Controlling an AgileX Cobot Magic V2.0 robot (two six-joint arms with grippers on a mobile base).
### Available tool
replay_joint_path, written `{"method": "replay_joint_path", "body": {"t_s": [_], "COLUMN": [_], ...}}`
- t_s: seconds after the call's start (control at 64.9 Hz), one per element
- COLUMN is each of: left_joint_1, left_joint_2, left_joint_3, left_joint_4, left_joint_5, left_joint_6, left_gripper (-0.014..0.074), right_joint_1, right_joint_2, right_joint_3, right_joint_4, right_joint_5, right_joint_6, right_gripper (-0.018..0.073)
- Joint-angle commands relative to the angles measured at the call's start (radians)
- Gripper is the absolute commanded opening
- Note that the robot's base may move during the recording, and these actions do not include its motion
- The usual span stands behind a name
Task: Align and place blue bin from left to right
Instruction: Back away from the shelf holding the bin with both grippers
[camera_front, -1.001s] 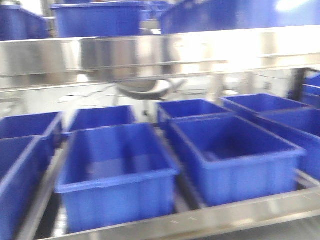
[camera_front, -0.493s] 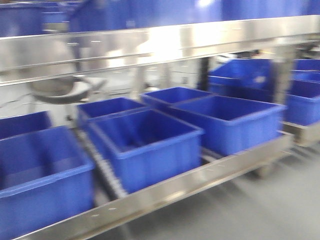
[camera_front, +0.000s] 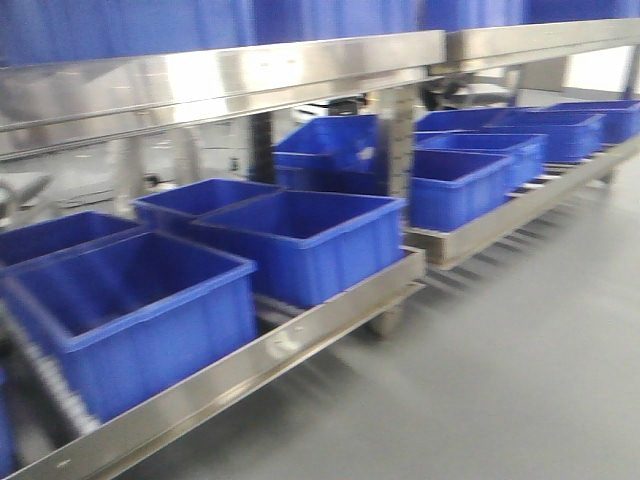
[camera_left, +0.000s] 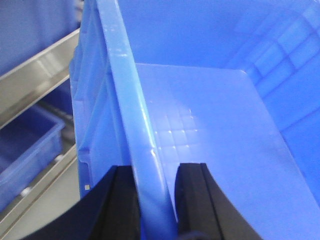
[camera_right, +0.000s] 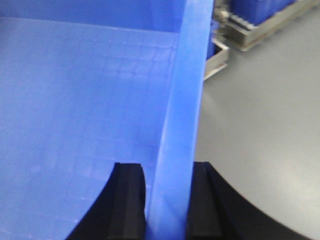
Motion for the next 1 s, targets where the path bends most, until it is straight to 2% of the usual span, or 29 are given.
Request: {"method": "replay_joint_path", "body": {"t_s": [0.0,0.986], "left_joint_1": [-0.006,-0.006], "left_joint_2": [-0.014,-0.014], "left_joint_3": [-0.016,-0.016], "left_joint_4": [-0.049,-0.049], "left_joint_5": [-0.093,-0.093], "left_joint_6": [0.022,0.022], "left_gripper": [-0.0111,-0.0111], "right_joint_1": [0.005,0.005], "right_joint_2": [-0.025,-0.025], "right_joint_3": [-0.012,-0.012], "right_joint_4": [0.042,0.042], "right_joint_5": [-0.090,-0.090], "right_joint_6": [-0.027,-0.027], "right_gripper": [-0.0067,-0.0067]}}
